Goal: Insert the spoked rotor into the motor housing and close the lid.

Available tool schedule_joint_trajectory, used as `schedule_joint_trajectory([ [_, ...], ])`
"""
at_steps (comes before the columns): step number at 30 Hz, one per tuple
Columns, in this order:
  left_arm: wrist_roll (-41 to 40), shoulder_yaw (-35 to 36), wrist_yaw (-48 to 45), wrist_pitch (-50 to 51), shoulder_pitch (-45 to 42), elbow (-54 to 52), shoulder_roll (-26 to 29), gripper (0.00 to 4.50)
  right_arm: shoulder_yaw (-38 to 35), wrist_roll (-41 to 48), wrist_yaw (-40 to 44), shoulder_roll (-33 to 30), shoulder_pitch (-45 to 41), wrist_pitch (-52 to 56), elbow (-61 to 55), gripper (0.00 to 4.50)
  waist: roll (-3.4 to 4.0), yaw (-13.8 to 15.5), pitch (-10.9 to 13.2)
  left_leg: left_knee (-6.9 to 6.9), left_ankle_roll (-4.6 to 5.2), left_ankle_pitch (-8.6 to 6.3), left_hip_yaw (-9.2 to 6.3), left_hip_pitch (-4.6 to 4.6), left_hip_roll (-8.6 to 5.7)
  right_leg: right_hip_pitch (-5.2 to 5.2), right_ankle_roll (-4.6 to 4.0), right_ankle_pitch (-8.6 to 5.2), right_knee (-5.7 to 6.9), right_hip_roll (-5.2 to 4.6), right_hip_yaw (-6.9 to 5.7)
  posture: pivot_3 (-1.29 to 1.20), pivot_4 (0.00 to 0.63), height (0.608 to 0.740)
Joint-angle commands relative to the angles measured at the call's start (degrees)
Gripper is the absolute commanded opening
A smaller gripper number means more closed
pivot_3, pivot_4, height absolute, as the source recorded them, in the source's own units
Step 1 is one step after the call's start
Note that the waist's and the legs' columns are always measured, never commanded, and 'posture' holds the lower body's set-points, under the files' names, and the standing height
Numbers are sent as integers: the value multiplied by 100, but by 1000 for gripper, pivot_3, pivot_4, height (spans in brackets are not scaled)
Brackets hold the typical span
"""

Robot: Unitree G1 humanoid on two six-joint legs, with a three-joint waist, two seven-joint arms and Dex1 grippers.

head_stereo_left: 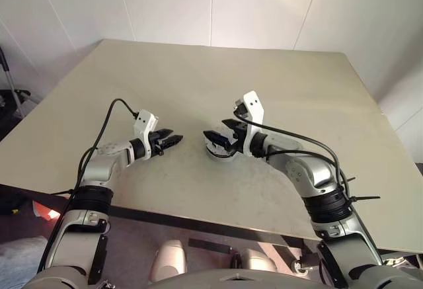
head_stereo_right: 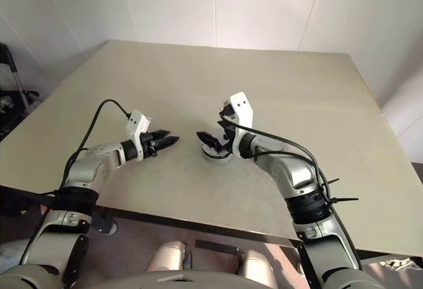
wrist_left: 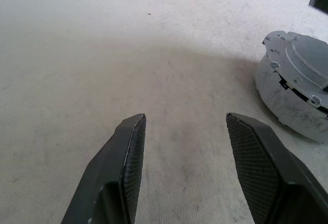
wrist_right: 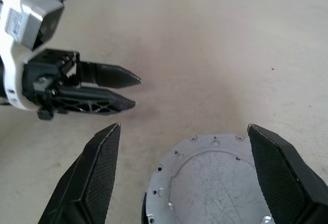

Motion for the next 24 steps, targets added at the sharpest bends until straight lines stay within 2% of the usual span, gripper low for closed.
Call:
schedule_joint_trajectory([
  [1,-59,39,24,-16,-38,-218,-51,2640,14,-416,143,102,-27,-599,322,4440,-1,-5,1,1,1,0,0,0,1,0,-1,0,0,0,0,0,0,740],
  [13,2,-30,-4,-30,-59,-173,-111,2640,-47,-1053,402,61,258,-1065,453,4440,-4,-13,2,8,9,-5,0,4,3,6,-9,2,3,1,0,0,0,740],
  [16,14,-33,2,-48,-88,-138,-128,2640,-53,-1261,406,10,353,-1270,592,3885,-4,-10,1,9,9,-5,0,7,3,10,-9,2,3,0,0,0,0,740],
  [18,22,-32,5,-61,-102,-119,-135,2640,-49,-1428,390,-28,387,-1455,688,3216,-4,-10,1,10,10,-5,0,10,3,13,-9,2,3,0,0,0,0,740],
  [24,45,-21,13,-104,-134,-56,-161,2640,-64,-1673,490,-117,425,-1739,767,3150,-4,1,1,17,12,-6,0,13,2,20,-9,3,3,-1,0,0,0,740],
])
